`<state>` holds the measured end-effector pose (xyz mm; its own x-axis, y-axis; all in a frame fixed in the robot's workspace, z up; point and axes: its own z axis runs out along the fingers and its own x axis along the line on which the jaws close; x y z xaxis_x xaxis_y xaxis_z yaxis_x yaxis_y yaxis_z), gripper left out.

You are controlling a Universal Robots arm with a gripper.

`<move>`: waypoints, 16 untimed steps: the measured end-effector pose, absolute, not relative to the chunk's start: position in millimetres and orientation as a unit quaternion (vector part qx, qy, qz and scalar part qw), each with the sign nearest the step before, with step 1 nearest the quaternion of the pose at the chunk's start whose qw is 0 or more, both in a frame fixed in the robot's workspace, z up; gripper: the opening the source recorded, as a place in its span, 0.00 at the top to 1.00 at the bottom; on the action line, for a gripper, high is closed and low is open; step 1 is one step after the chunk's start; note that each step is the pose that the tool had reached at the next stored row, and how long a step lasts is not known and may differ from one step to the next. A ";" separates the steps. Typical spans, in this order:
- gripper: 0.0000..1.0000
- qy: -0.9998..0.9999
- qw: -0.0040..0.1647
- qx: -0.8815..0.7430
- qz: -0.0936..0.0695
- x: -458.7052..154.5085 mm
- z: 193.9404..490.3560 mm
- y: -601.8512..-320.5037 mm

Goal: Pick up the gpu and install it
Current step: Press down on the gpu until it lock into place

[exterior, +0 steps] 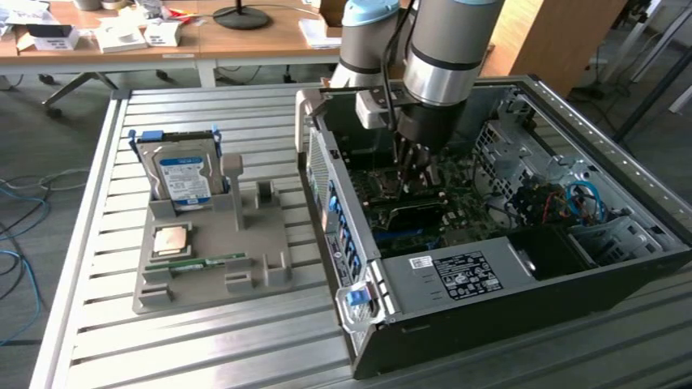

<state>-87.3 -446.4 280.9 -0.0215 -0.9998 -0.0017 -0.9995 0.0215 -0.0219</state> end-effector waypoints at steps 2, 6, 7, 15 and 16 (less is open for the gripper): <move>0.89 0.715 0.008 -0.699 -0.007 -87.5 279.9 -446.5; 0.89 0.715 0.008 -0.699 -0.007 -88.0 277.0 -446.5; 0.89 0.715 0.008 -0.699 -0.007 -88.1 276.3 -446.5; 0.89 0.715 0.008 -0.699 -0.007 -88.4 273.7 -446.4; 0.89 0.715 0.008 -0.699 -0.007 -88.4 273.5 -446.5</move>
